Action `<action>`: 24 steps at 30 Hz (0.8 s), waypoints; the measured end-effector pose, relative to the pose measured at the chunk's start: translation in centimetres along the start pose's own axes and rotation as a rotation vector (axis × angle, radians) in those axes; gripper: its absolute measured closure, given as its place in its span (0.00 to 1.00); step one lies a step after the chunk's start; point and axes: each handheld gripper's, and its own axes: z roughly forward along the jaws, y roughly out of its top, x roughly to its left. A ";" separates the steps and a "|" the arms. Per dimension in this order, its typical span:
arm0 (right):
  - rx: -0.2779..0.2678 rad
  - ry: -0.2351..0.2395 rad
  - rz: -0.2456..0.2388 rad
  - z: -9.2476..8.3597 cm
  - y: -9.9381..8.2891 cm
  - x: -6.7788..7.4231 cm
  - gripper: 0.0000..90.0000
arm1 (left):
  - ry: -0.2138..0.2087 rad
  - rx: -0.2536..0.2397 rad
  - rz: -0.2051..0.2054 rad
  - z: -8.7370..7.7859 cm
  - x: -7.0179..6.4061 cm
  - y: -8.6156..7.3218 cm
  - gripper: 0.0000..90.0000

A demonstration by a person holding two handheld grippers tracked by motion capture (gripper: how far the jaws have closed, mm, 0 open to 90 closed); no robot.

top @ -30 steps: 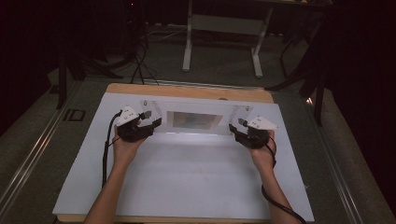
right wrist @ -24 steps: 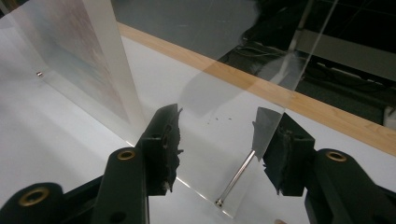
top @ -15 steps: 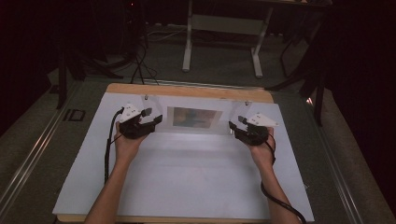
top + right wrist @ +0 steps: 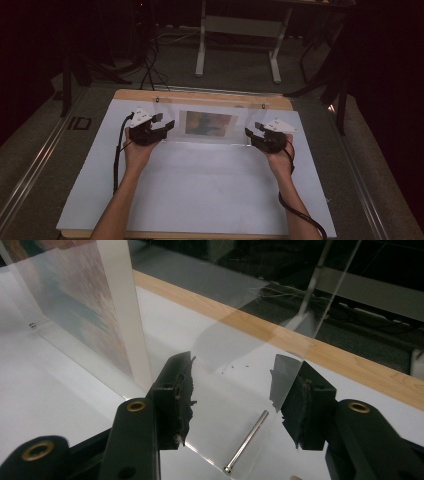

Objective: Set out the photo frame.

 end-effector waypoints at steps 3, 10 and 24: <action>-0.001 0.002 0.009 0.0 0.0 0.0 0.56 | 0.003 0.001 -0.003 0.1 0.0 0.0 0.47; 0.001 0.010 0.019 -0.3 0.0 0.1 0.56 | 0.006 0.003 -0.013 -0.1 -0.2 0.1 0.46; 0.000 0.052 0.064 -2.5 0.3 0.9 0.55 | -0.009 0.001 -0.069 -2.4 -1.6 0.2 0.48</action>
